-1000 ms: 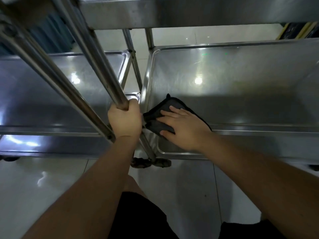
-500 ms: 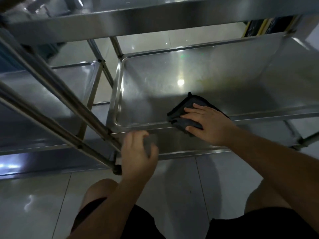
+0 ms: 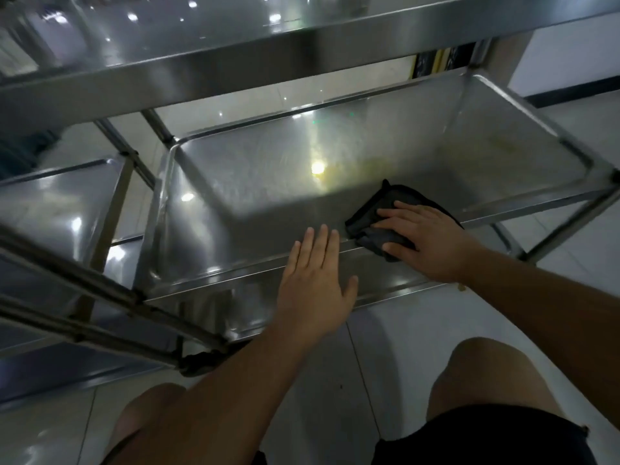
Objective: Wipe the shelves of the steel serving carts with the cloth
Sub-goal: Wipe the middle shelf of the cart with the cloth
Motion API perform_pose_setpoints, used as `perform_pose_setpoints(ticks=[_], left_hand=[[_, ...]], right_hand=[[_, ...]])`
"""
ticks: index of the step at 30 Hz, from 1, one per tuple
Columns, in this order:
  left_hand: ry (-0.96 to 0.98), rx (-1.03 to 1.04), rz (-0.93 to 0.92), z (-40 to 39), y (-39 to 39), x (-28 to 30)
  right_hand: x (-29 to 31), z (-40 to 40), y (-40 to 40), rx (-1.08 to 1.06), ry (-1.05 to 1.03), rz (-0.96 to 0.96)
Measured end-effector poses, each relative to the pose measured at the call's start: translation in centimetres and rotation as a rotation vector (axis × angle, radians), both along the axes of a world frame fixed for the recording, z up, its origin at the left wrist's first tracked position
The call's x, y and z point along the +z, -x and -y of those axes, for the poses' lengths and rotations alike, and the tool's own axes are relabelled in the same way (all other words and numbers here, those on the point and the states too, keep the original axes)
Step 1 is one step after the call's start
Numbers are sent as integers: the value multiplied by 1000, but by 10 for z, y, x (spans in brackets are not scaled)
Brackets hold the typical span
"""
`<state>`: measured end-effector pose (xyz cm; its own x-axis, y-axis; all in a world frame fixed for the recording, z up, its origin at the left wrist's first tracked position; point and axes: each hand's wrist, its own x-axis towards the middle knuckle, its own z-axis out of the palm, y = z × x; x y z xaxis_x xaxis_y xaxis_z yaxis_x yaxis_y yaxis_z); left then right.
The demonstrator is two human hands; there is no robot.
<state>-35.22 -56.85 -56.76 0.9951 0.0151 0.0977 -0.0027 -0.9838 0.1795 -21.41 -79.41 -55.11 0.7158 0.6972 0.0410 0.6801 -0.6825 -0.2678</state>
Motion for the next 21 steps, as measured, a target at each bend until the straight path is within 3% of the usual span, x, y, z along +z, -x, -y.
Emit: perform_pose_setpoints(ticks=[21], left_hand=[[-78, -160, -19, 124, -87, -1]], right_hand=[[3, 155, -71, -287, -37, -50]])
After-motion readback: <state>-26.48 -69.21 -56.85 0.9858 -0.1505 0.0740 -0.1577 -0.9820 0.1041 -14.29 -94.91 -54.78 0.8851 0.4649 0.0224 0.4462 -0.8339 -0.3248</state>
